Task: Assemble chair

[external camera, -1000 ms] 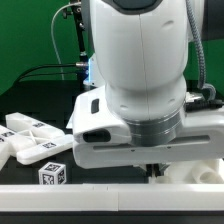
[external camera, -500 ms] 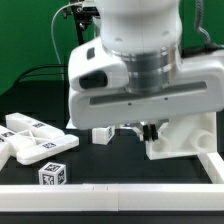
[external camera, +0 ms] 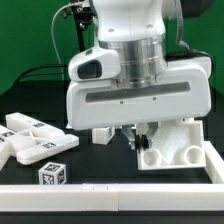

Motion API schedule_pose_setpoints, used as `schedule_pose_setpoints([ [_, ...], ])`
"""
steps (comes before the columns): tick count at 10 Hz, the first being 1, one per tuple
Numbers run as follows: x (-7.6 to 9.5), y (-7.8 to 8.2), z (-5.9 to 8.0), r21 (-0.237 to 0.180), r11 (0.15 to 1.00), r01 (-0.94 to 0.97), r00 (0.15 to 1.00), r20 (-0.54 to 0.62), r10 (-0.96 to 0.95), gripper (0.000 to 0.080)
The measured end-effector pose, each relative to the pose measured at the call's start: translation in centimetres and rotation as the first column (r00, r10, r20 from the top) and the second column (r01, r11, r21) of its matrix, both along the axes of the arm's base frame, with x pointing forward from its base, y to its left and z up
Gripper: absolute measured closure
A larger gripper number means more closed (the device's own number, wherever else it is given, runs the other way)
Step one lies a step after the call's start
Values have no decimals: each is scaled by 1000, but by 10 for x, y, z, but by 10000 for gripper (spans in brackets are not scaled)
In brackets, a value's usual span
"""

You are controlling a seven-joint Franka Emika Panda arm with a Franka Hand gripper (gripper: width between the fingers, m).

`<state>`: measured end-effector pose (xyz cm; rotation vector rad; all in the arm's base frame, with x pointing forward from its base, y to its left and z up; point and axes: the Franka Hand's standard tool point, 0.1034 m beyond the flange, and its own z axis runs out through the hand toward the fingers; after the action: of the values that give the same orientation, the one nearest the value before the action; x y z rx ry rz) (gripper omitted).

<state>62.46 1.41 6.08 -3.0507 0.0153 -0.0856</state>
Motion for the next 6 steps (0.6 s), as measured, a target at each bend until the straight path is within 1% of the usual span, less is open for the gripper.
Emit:
schedule_pose_setpoints([
  [2, 5, -2, -4, -19, 1000, 13, 992, 128, -11, 769],
  [3, 10, 2, -9, -24, 1000, 13, 979, 203, -8, 769],
  [4, 9, 3, -15, -35, 999, 10, 963, 271, -1, 769],
  [5, 9, 5, -19, -38, 999, 3, 960, 280, 8, 769],
  [6, 12, 8, -20, -49, 999, -18, 951, 307, 32, 769],
])
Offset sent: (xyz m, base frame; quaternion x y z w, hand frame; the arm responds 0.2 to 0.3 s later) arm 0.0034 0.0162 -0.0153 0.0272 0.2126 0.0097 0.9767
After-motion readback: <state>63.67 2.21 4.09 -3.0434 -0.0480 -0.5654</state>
